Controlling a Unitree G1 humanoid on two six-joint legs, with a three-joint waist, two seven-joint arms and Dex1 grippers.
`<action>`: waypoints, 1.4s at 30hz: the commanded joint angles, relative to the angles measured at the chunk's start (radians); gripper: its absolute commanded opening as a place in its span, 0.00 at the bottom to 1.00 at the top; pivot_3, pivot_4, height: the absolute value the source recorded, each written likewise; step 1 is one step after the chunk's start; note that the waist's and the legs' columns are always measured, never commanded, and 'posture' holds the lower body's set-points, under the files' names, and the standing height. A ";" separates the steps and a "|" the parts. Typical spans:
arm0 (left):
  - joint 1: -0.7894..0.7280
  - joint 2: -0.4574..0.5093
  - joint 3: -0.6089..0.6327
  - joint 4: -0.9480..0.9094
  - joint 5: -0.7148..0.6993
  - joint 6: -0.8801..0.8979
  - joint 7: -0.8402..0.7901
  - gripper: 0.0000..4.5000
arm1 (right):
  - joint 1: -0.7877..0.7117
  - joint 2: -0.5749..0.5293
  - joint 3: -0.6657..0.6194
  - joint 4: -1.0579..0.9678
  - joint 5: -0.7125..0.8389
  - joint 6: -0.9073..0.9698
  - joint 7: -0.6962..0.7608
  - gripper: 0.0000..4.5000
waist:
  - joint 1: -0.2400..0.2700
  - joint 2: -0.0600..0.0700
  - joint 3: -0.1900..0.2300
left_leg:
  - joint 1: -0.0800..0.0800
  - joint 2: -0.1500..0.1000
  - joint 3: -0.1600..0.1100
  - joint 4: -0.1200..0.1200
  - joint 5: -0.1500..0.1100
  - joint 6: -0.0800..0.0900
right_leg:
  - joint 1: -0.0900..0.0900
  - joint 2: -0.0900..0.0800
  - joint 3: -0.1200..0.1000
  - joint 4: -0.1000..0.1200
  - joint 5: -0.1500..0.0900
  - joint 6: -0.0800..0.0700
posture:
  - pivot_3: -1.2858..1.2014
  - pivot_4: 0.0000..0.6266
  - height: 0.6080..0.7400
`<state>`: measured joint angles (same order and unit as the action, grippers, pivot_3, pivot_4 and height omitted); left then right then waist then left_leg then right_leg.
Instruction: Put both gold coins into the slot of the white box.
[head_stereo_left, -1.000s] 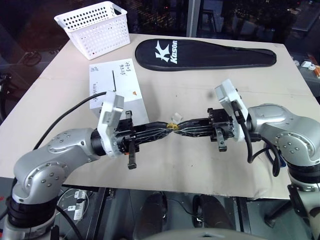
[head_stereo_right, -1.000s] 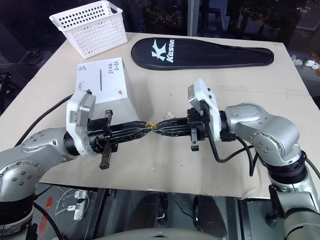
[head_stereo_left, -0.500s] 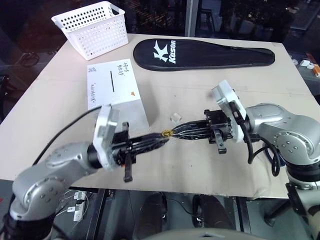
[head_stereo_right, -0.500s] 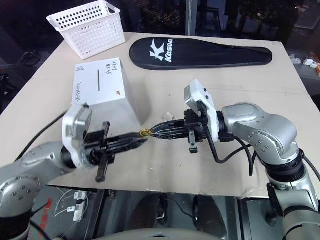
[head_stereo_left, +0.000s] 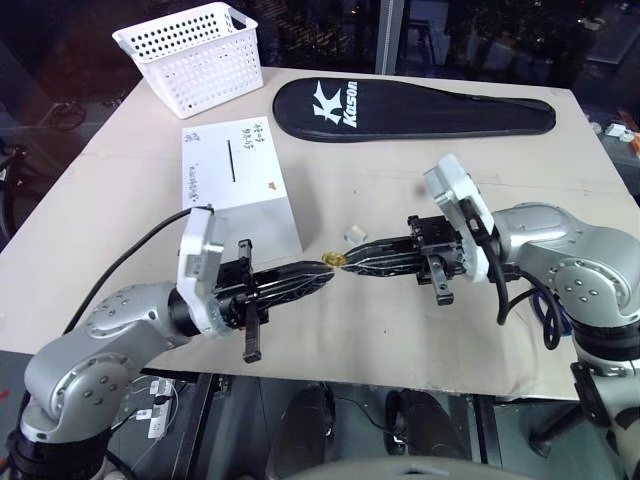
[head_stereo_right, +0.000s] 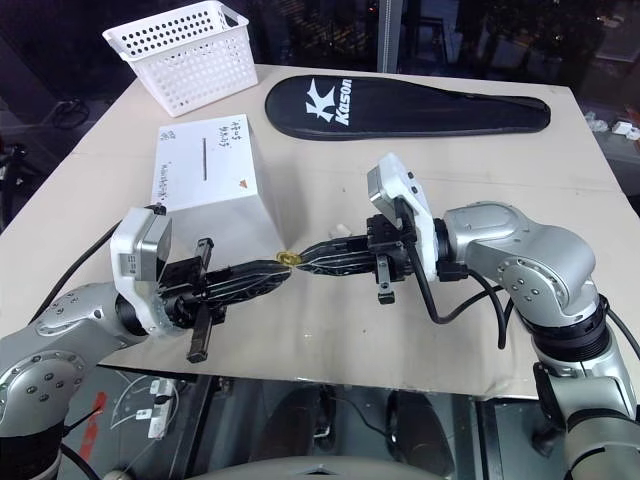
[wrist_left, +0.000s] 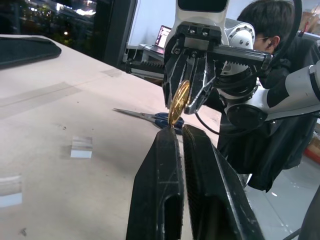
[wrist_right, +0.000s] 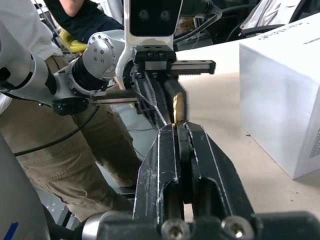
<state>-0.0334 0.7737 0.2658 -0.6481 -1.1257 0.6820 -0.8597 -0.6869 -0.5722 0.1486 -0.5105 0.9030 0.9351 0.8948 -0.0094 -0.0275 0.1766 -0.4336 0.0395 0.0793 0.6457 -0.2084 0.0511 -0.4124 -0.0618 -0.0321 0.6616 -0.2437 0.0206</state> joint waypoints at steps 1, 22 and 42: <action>-0.029 -0.003 0.002 -0.004 -0.002 -0.008 0.024 0.48 | -0.019 -0.016 -0.037 -0.009 0.014 -0.003 0.002 0.00 | 0.000 0.000 0.000 | 0.000 0.000 0.000 0.000 0.000 0.000 | 0.000 0.000 0.000 0.000 0.000 0.000 | 0.52 0.24 1.00; -0.158 -0.009 -0.040 -0.011 -0.068 0.058 0.127 0.02 | 0.029 -0.036 -0.041 -0.041 0.025 -0.020 -0.001 0.00 | -0.001 0.000 0.000 | 0.000 0.000 0.000 0.000 0.000 0.000 | 0.000 0.001 -0.001 0.000 0.001 0.003 | 0.52 0.24 1.00; -0.155 -0.030 0.031 -0.011 -0.162 0.056 0.284 0.00 | 0.083 -0.076 -0.110 -0.040 -0.005 -0.094 -0.009 0.83 | 0.000 0.000 0.000 | 0.000 0.000 0.000 0.000 0.000 0.000 | 0.000 0.005 0.002 0.000 0.001 0.003 | 0.52 0.24 1.00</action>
<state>-0.1906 0.7455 0.2525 -0.6347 -1.2638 0.7585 -0.6087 -0.6046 -0.6331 0.0914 -0.5180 0.9198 0.8834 0.8901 -0.0095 -0.0277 0.1766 -0.4336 0.0398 0.0793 0.6461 -0.2083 0.0511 -0.4122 -0.0567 -0.0301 0.6616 -0.2422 0.0232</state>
